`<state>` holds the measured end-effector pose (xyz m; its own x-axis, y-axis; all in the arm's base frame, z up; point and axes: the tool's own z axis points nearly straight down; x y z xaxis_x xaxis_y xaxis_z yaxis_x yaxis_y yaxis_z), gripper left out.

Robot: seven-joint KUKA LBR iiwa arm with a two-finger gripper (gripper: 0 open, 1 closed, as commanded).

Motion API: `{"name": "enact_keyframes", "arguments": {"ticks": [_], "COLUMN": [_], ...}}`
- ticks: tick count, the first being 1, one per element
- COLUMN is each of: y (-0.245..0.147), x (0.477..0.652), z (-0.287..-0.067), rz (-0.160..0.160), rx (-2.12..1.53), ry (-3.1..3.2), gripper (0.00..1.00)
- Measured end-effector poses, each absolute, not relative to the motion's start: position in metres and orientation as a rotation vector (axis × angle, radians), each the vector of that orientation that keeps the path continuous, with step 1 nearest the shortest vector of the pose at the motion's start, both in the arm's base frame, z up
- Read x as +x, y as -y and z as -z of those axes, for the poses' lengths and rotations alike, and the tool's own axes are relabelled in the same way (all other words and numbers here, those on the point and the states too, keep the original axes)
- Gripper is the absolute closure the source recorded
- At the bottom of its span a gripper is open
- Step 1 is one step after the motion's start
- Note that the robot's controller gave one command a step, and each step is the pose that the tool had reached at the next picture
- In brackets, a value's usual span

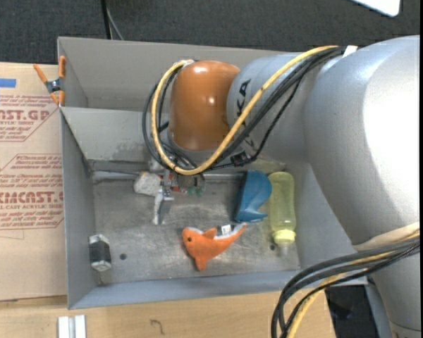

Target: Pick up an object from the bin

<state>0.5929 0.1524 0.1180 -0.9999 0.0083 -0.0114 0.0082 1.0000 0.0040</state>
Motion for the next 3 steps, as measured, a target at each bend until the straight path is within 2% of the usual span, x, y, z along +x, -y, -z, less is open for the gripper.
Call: {"name": "enact_keyframes", "arguments": {"ticks": [1,2,3], "y": [-0.1346,-0.1341,-0.1341], "x": [0.5932,0.5902,0.5902], "z": [-0.0735,-0.0761,-0.076], "rz": [-0.003,-0.007,-0.007], "rx": [0.255,0.394,0.394], "ry": [-3.14,-3.122,-3.122], "gripper": [0.0,1.0,1.0]}}
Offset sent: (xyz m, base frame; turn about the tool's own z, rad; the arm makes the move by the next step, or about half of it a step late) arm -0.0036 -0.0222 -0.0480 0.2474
